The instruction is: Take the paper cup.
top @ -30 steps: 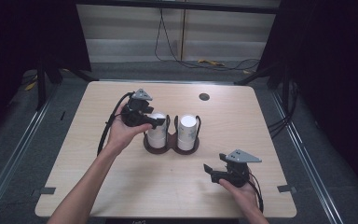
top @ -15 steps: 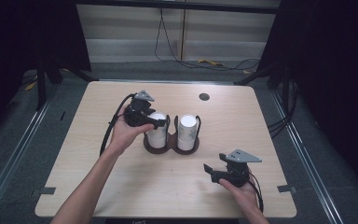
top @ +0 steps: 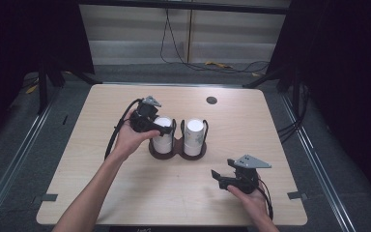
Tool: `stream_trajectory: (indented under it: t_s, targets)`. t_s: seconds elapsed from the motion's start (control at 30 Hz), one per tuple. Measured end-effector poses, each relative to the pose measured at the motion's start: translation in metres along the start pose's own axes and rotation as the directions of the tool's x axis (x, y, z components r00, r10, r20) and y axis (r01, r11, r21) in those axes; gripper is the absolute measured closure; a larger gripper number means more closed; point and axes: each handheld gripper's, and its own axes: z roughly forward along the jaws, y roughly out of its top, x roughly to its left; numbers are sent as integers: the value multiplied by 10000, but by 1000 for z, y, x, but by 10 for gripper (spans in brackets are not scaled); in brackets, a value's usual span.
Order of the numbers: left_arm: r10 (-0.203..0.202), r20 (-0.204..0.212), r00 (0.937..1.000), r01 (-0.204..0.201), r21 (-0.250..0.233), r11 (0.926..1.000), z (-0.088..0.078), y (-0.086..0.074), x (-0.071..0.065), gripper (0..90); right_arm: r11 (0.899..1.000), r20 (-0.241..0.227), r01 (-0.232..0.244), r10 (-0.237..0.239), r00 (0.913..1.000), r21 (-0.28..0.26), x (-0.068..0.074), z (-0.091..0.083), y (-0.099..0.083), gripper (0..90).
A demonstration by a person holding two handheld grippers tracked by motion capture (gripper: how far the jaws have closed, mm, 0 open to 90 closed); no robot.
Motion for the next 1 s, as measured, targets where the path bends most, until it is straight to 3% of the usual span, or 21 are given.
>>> stream_trajectory:
  t_s: [0.37,0.8,1.0]
  targets:
    - [-14,-111,9999,12,-118,9999,-5,0,2,339,10000,5,37,-37,10000,40,0,0,0,236]
    - [-105,-98,9999,98,-669,9977,-12,3,0,338,10000,1,22,-22,10000,81,1,1,0,239]
    - [-93,-138,9999,87,-406,9991,-9,3,-2,329,10000,4,17,-17,10000,80,1,1,0,239]
